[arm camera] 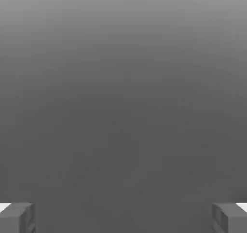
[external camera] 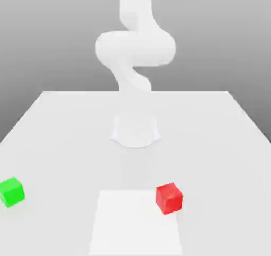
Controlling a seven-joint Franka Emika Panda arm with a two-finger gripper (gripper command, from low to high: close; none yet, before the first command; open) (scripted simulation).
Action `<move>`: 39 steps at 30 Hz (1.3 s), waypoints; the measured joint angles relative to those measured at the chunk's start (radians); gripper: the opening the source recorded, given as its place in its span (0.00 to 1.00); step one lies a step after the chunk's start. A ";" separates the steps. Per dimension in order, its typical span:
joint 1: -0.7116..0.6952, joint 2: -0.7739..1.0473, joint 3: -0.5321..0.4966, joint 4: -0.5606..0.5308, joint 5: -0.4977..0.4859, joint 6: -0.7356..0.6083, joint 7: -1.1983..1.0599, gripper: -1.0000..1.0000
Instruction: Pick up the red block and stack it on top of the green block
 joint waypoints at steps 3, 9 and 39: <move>0.022 0.110 0.013 -0.076 -0.003 0.072 -0.023 0.50; 0.064 0.326 0.035 -0.224 -0.006 0.211 -0.072 0.50; 0.154 0.751 0.054 -0.464 -0.004 0.496 -0.158 0.00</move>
